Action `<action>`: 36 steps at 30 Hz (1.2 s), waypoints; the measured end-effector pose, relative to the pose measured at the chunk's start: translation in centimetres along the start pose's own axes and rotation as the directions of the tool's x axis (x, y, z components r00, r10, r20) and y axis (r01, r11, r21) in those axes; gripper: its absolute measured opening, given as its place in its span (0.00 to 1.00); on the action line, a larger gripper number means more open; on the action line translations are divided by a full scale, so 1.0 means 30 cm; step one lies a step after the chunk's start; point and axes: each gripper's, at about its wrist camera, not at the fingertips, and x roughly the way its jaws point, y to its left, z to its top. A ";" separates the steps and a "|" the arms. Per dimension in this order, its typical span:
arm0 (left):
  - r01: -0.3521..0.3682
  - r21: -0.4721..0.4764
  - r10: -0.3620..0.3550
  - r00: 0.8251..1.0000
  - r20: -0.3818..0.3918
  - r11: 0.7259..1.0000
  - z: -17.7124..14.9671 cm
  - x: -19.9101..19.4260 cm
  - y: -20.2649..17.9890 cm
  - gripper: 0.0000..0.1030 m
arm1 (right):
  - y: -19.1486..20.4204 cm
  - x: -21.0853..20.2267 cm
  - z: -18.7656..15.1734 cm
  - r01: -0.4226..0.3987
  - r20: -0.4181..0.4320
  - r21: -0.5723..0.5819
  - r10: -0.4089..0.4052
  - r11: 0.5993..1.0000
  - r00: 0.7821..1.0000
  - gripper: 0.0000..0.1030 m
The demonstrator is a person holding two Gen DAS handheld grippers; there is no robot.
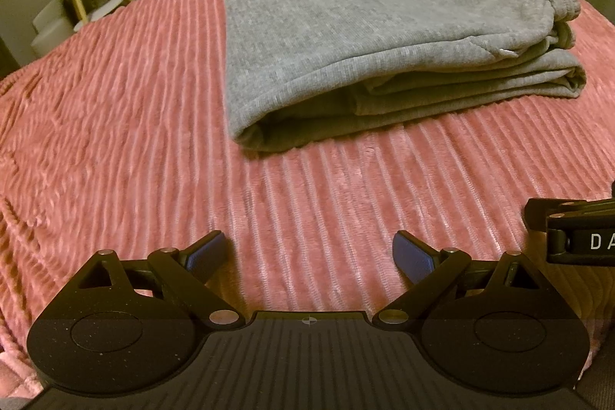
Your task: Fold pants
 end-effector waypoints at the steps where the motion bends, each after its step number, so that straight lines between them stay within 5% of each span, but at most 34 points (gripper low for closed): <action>1: 0.001 0.001 -0.001 1.000 0.000 1.000 0.000 0.001 -0.001 0.94 | 0.000 0.001 0.001 0.000 -0.001 0.000 0.000 1.000 1.000 0.98; 36: -0.010 0.012 0.011 1.000 -0.006 1.000 0.000 0.003 -0.006 0.94 | 0.000 -0.002 0.001 -0.001 -0.017 -0.005 0.001 1.000 1.000 0.98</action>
